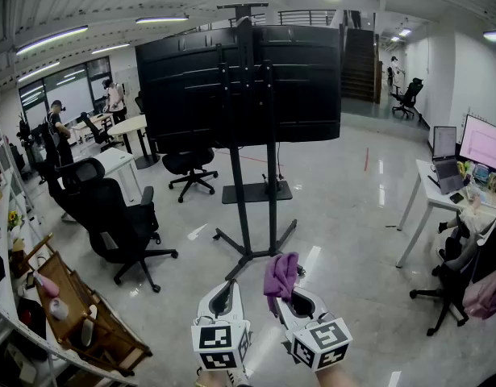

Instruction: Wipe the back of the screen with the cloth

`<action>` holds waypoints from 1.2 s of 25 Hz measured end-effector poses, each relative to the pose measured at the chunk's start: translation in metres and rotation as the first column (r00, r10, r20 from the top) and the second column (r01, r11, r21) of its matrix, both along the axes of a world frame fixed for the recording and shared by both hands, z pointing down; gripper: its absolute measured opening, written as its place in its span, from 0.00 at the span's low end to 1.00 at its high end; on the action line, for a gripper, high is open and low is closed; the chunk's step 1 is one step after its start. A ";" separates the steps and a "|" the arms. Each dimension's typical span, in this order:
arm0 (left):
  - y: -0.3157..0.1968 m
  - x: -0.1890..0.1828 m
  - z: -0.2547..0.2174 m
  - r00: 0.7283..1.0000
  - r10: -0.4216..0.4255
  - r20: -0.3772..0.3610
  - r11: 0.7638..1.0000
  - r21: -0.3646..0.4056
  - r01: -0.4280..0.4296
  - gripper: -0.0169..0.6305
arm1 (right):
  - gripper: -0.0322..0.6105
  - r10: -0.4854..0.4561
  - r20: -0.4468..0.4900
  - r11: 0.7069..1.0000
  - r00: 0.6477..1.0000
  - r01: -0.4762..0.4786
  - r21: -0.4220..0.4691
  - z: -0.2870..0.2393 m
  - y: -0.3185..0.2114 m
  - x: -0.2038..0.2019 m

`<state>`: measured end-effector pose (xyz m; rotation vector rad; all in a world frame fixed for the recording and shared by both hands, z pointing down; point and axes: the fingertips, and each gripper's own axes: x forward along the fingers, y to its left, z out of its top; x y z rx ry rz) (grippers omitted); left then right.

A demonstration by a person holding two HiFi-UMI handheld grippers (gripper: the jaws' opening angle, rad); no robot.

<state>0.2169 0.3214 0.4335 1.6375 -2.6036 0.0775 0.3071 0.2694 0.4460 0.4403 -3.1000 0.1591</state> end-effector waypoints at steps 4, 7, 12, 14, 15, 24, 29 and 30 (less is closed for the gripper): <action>-0.015 -0.050 0.013 1.000 -0.018 0.000 1.000 -0.021 0.018 0.04 | 0.14 -0.027 -0.007 0.999 1.000 0.027 -0.020 0.012 -0.017 -0.049; -0.035 -0.100 0.016 0.999 -0.035 -0.019 0.999 -0.018 0.034 0.04 | 0.14 -0.052 -0.031 0.999 0.998 0.052 -0.005 0.015 -0.038 -0.095; -0.067 -0.203 0.000 0.999 -0.050 -0.019 0.998 -0.028 0.049 0.04 | 0.14 -0.071 -0.039 0.997 0.997 0.072 0.018 0.000 -0.073 -0.195; -0.079 -0.246 -0.010 0.999 -0.049 -0.013 0.998 -0.029 0.048 0.04 | 0.14 -0.067 -0.024 0.997 0.997 0.068 0.030 -0.013 -0.089 -0.240; -0.085 -0.268 -0.015 0.999 -0.049 -0.012 0.998 -0.026 0.048 0.04 | 0.14 -0.067 -0.015 0.997 0.998 0.068 0.039 -0.020 -0.097 -0.262; -0.122 -0.427 -0.044 0.998 -0.061 0.017 0.998 -0.025 0.062 0.04 | 0.14 -0.080 0.005 0.989 0.997 0.078 0.128 -0.055 -0.144 -0.417; -0.149 -0.500 -0.061 0.996 -0.087 0.030 0.996 -0.020 0.087 0.04 | 0.14 -0.088 -0.002 0.981 0.996 0.087 0.173 -0.067 -0.178 -0.492; -0.155 -0.515 -0.064 0.995 -0.091 0.034 0.996 -0.018 0.092 0.04 | 0.14 -0.094 -0.003 0.979 0.996 0.093 0.184 -0.071 -0.186 -0.509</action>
